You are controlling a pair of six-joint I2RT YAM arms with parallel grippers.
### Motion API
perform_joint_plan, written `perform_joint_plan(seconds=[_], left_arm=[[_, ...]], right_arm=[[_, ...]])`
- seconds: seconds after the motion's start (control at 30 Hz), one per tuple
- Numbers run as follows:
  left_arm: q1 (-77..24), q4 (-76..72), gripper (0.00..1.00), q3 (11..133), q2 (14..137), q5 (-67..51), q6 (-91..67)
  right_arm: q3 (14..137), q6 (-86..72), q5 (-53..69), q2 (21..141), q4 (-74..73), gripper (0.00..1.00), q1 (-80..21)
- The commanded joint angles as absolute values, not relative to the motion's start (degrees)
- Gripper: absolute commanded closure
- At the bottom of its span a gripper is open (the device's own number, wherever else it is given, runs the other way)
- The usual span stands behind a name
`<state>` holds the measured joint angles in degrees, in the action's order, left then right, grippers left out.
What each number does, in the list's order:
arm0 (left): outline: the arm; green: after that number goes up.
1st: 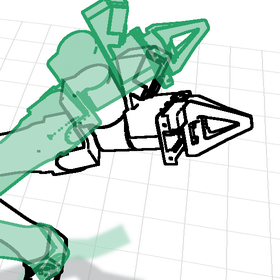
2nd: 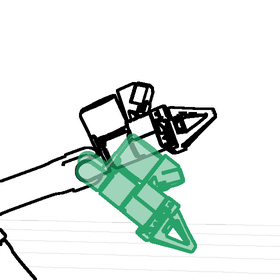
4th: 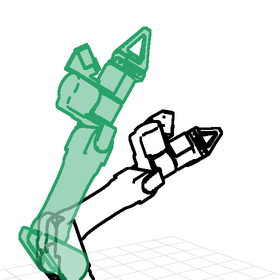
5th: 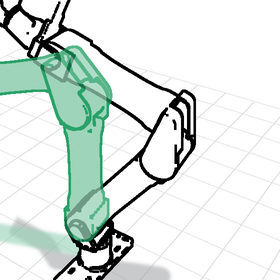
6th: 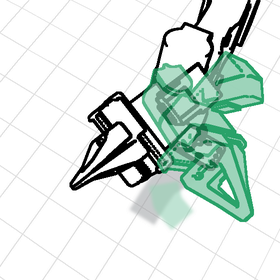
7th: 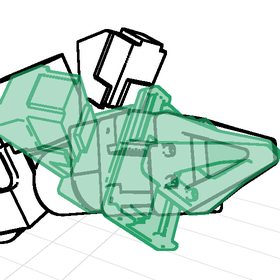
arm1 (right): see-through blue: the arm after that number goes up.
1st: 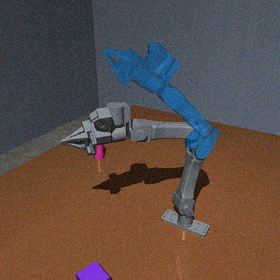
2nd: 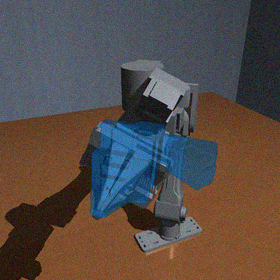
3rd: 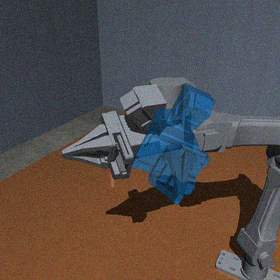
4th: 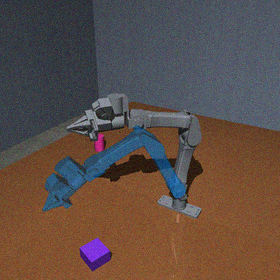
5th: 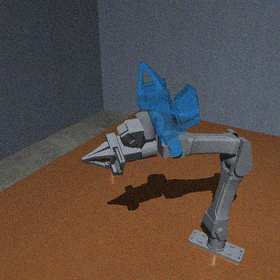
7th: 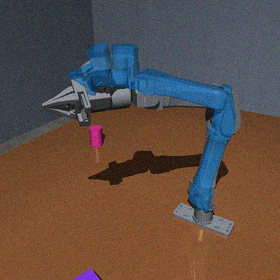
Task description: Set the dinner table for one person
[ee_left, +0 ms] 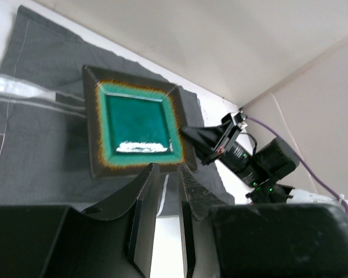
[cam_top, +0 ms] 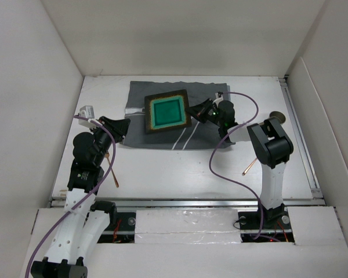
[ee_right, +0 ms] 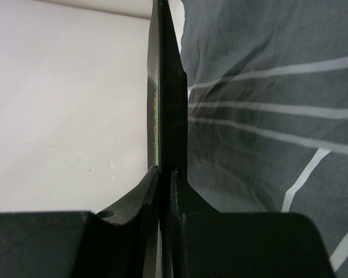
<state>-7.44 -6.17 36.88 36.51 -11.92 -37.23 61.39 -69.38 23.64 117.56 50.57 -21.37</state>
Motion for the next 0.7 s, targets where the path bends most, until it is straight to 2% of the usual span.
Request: perform_joint_plan(seconds=[0.0, 0.67], left_arm=[[-7.73, -8.26, 0.84, 35.33, 36.56, -12.66, -36.65], [-7.73, -10.37, 0.83, 33.40, 38.50, -11.86, -38.14]], right_arm=[[68.03, -76.38, 25.40, 114.17, 69.25, 1.00, -19.51], [72.77, -73.92, 27.24, 125.33, 64.16, 1.00, -17.67]])
